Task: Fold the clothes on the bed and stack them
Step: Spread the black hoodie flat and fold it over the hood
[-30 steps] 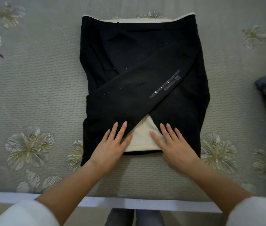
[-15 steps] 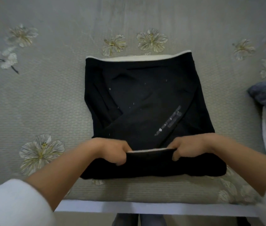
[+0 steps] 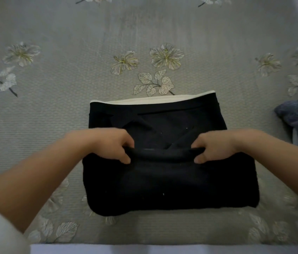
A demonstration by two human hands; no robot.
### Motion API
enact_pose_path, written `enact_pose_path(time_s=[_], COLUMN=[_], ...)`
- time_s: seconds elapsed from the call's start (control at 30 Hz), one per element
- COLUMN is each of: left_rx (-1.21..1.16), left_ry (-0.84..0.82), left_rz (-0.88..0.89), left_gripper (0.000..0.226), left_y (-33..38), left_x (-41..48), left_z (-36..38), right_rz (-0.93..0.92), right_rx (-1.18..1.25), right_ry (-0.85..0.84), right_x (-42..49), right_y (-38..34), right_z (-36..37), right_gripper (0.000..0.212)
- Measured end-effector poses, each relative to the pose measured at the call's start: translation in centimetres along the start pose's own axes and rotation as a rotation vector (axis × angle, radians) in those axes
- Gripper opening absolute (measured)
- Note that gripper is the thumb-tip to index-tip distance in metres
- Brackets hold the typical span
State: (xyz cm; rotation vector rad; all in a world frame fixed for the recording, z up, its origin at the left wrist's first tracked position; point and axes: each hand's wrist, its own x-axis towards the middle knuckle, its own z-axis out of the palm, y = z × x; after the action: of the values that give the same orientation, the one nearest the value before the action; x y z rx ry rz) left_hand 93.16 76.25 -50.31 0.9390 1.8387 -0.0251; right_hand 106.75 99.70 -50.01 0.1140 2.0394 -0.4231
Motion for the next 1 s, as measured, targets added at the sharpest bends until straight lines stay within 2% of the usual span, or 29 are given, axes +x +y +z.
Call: enact_pose_path(time_s=[0.1, 0.17, 0.27, 0.37, 0.47, 0.57, 0.67, 0.77, 0.83, 0.87, 0.9, 1.0], left_rx=[0.193, 0.283, 0.421, 0.438, 0.427, 0.447, 0.401, 0.175, 0.094, 0.090, 0.100, 0.121], left_ry=[0.290, 0.460, 0.674, 0.784, 0.792, 0.770, 0.860, 1.056, 1.084, 1.042, 0.983, 0.853], left_rz=[-0.117, -0.194, -0.287, -0.349, -0.379, -0.402, -0.369, -0.213, -0.095, -0.065, -0.063, -0.150], left_gripper=[0.025, 0.031, 0.025, 0.020, 0.020, 0.023, 0.031, 0.043, 0.049, 0.051, 0.054, 0.058], left_y=[-0.8, -1.1, -1.2, -1.8, -2.7, -3.2, -3.2, -1.3, 0.6, 1.2, 1.5, 0.6], left_x=[0.4, 1.1, 3.0, 5.2, 7.4, 9.4, 10.8, 10.9, 10.4, 10.2, 10.3, 11.4], left_z=[-1.6, -1.6, -1.0, -1.0, -1.9, -2.9, -3.2, -1.1, 1.7, 3.2, 4.5, 7.1], right_rz=[0.050, 0.089, 0.124, 0.163, 0.180, 0.237, 0.285, 0.194, 0.086, 0.049, 0.031, 0.116], right_rx=[-0.070, -0.211, -0.455, -0.519, -0.518, -0.496, -0.473, -0.128, 0.089, 0.121, 0.123, 0.092], right_ry=[0.244, 0.428, 0.654, 0.745, 0.722, 0.659, 0.699, 0.995, 1.202, 1.224, 1.169, 0.835], right_x=[1.1, 2.1, 4.2, 6.4, 9.2, 11.7, 13.1, 12.8, 11.6, 11.0, 10.5, 10.9], right_y=[0.6, 0.7, 0.9, 1.6, 2.4, 2.8, 3.3, 3.0, 2.1, 1.6, 1.2, 1.7], right_z=[-1.4, -1.6, -1.7, -2.8, -4.3, -5.1, -5.3, -3.7, -1.3, 0.2, 1.8, 5.1], right_gripper=[0.032, 0.032, 0.027, 0.029, 0.030, 0.029, 0.030, 0.033, 0.038, 0.043, 0.050, 0.061])
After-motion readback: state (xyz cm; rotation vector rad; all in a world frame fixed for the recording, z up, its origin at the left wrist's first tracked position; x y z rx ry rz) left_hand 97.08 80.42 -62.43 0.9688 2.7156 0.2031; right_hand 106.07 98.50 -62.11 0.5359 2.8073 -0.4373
